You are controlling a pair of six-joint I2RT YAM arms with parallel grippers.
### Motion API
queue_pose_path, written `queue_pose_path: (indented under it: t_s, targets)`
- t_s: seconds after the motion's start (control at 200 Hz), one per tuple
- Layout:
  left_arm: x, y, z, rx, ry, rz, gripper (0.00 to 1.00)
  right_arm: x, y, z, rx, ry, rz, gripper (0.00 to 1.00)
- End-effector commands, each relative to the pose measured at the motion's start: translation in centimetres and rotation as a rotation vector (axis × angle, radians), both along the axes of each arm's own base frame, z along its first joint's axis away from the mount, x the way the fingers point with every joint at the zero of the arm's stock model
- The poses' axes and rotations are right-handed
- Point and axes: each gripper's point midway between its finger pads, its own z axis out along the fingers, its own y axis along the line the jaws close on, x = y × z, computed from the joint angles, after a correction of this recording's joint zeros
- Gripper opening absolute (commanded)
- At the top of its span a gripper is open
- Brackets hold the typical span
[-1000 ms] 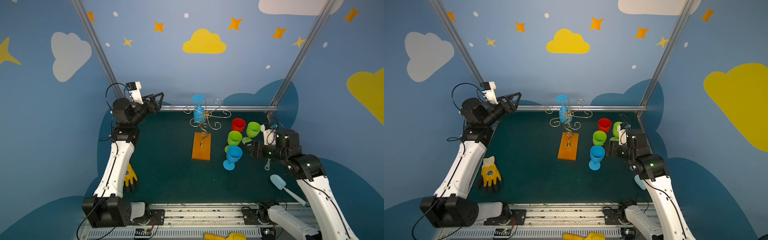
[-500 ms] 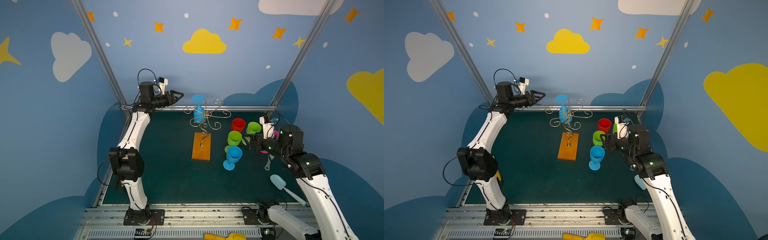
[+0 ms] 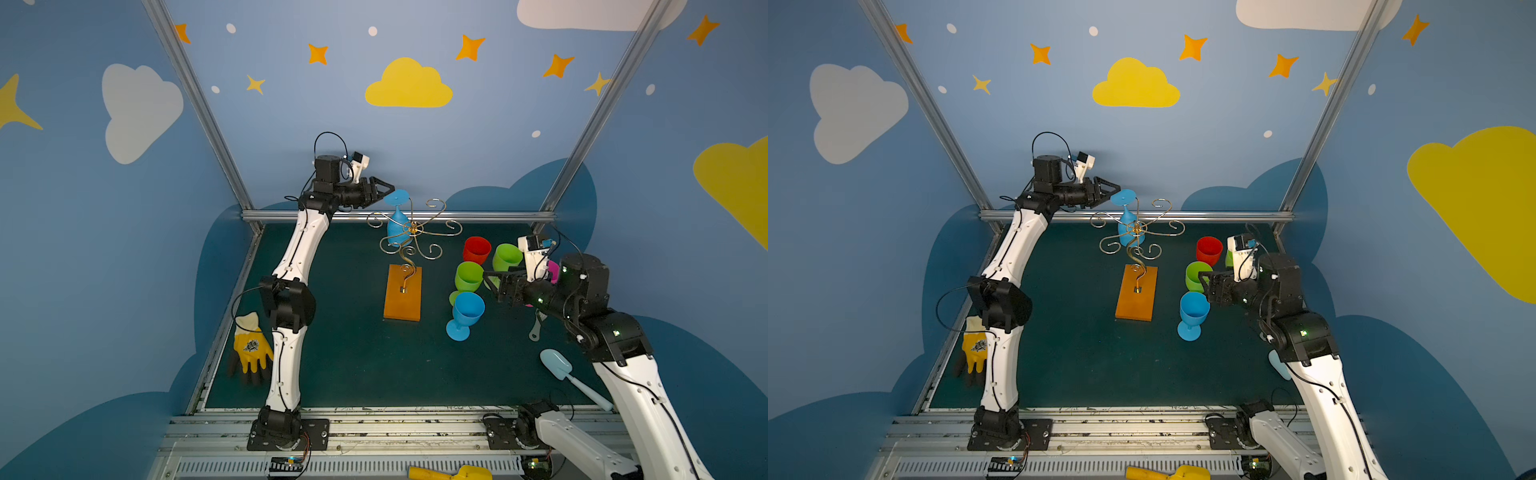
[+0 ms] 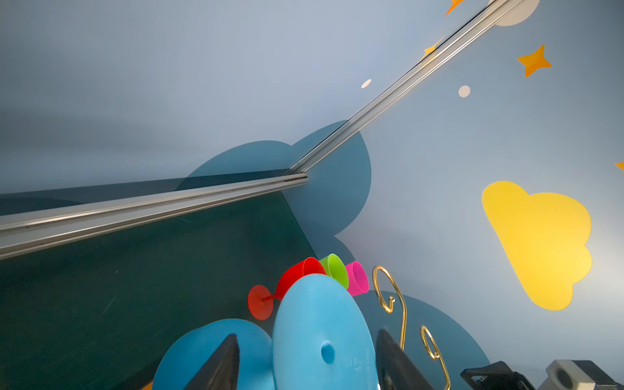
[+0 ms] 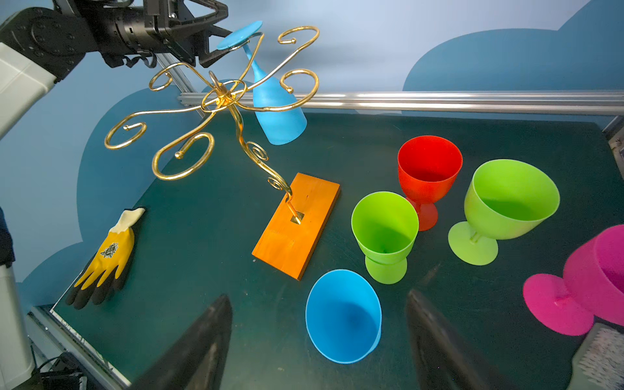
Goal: Take the wine glass off the wine glass rack
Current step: Pick up the wine glass from the wine glass rack.
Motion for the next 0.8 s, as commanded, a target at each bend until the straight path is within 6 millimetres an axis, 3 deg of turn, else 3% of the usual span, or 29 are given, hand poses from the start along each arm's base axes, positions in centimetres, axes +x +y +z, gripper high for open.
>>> queue_pose_path:
  t_s: [0.0,0.796]
  targets:
    - [-0.7,-0.3,0.0,0.001,0.019,-0.026,0.6,-0.2,0.1,0.7,0.012,-0.035,0.011,0.8]
    - [-2.1,-0.7,1.0,-0.007,0.021,-0.069,0.28,0.0,0.0,1.1,0.021,-0.051,0.002,0.8]
